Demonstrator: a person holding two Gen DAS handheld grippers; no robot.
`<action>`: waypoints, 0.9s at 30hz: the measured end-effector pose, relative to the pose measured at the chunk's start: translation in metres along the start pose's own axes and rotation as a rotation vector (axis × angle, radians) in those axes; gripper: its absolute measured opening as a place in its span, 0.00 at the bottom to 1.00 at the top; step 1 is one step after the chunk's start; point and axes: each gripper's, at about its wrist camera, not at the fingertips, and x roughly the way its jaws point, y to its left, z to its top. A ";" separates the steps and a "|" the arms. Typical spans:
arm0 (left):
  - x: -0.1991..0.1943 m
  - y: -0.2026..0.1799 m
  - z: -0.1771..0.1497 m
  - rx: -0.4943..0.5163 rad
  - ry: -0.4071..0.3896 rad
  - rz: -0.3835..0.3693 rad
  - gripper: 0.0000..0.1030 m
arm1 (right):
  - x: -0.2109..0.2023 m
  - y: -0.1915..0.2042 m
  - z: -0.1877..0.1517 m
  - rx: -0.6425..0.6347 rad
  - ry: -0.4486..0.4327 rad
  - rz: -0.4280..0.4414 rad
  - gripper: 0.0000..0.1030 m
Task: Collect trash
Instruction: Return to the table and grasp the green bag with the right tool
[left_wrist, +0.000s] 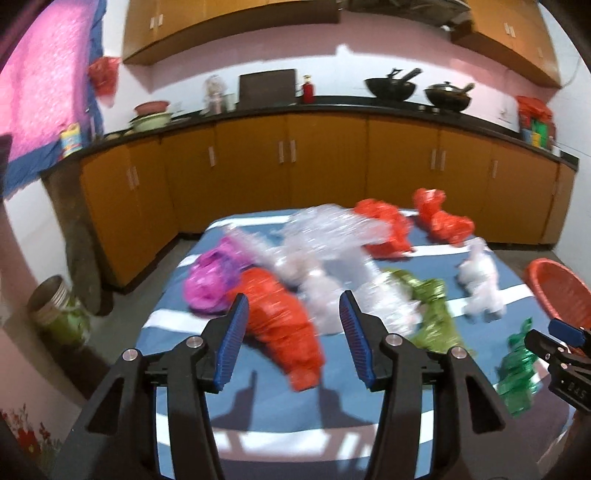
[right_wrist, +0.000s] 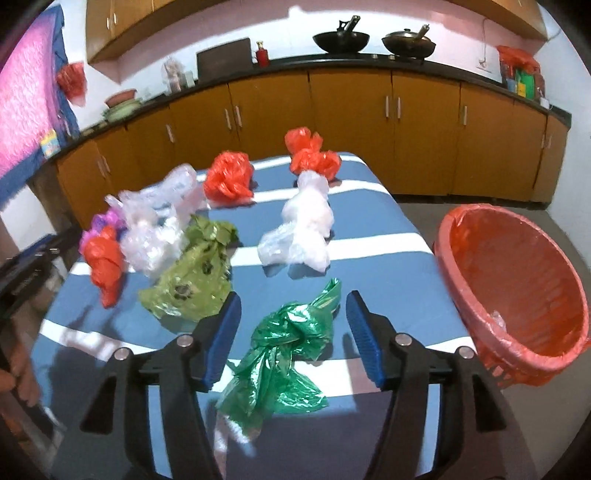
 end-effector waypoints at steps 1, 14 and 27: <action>0.001 0.006 -0.002 -0.007 0.003 0.010 0.51 | 0.003 -0.002 -0.001 0.003 0.007 -0.013 0.58; 0.021 0.032 -0.014 -0.044 0.059 0.006 0.57 | 0.025 -0.003 -0.003 0.030 0.067 -0.055 0.36; 0.058 0.026 -0.008 -0.059 0.159 0.024 0.68 | 0.015 -0.012 0.015 0.055 0.013 -0.058 0.36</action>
